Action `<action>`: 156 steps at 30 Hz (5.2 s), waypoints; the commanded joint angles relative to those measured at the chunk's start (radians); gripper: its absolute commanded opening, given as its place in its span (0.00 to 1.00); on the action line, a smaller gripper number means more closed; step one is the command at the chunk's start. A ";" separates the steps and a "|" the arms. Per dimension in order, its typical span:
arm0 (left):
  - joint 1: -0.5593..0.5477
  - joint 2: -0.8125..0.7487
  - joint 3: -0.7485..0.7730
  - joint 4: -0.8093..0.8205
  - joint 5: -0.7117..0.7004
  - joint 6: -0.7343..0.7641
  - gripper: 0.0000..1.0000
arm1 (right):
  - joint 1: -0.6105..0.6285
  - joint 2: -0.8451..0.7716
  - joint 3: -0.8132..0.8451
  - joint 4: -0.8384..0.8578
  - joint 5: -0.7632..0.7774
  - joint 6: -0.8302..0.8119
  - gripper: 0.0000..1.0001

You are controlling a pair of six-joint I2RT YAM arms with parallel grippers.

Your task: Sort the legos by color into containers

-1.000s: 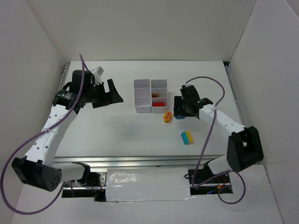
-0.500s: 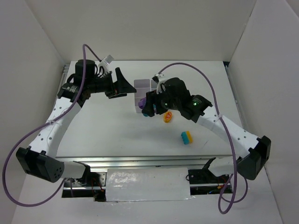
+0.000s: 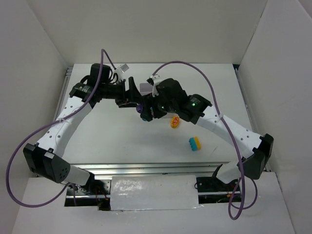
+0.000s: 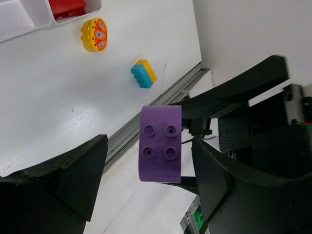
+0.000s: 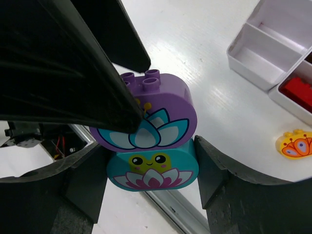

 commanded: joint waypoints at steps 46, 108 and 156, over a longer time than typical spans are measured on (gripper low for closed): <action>-0.048 0.245 0.252 0.250 -0.625 0.534 0.00 | -0.115 -0.415 -0.287 -0.068 0.233 0.093 0.01; -0.104 0.422 -0.183 0.964 -0.410 1.382 0.48 | -0.171 -0.595 -0.336 -0.175 0.174 0.021 0.03; 0.092 -0.247 -0.240 0.759 0.250 -0.019 1.00 | -0.323 -0.222 -0.225 0.225 0.022 0.323 0.00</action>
